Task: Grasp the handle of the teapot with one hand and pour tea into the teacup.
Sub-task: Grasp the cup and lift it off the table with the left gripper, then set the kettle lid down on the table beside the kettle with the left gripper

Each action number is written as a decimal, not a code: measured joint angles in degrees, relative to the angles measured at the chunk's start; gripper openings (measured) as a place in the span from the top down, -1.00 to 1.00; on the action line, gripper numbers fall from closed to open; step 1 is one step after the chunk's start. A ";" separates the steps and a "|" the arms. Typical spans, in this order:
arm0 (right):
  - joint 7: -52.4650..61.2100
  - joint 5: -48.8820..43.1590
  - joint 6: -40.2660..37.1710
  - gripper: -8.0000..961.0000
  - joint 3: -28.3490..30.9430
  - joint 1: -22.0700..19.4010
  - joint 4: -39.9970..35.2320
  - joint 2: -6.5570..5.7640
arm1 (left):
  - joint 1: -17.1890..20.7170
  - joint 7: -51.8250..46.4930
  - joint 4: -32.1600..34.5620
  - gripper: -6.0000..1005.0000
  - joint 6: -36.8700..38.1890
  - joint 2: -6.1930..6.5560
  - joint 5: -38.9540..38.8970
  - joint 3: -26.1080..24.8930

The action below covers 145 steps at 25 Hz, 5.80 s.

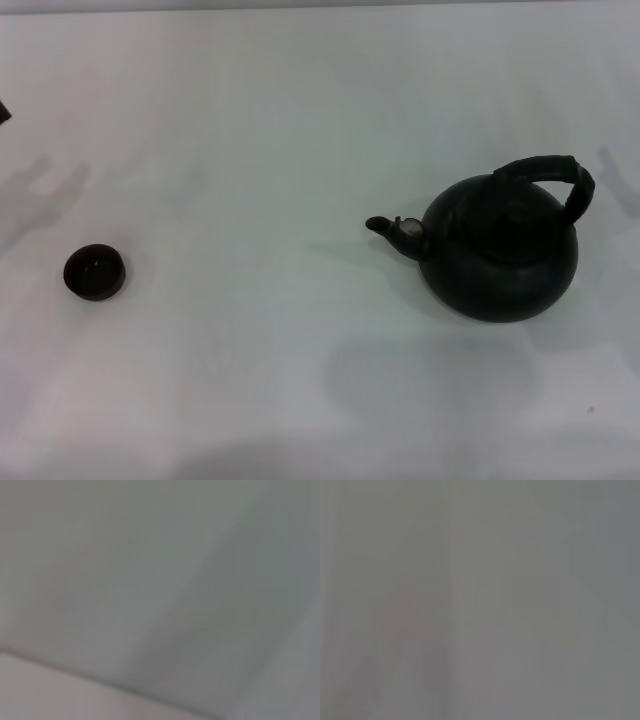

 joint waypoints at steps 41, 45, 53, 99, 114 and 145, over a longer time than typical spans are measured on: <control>-0.45 0.42 0.79 -0.83 0.40 -0.53 0.54 0.23 | -1.00 -57.02 41.37 -0.75 -3.95 -0.07 43.54 46.56; -0.46 0.46 0.85 -0.83 0.39 -0.47 0.53 0.22 | -2.54 -57.02 38.36 -0.75 -2.07 -0.15 42.78 48.32; -0.50 0.51 0.86 -0.83 0.38 -0.50 0.24 0.18 | -5.98 -57.29 33.16 -0.75 -1.71 -0.13 42.82 48.71; -0.61 1.21 2.36 -0.83 1.96 -0.03 0.02 0.14 | -20.67 -58.22 26.86 -0.43 -3.02 0.05 46.34 51.99; -0.65 1.21 1.16 -0.83 1.75 0.14 -0.17 0.29 | -39.50 -58.07 8.43 -0.47 5.69 -0.29 32.44 69.52; -0.70 1.03 1.51 -0.83 1.70 0.19 -0.17 0.13 | -37.62 -61.47 6.78 -0.54 11.11 -0.59 28.52 80.66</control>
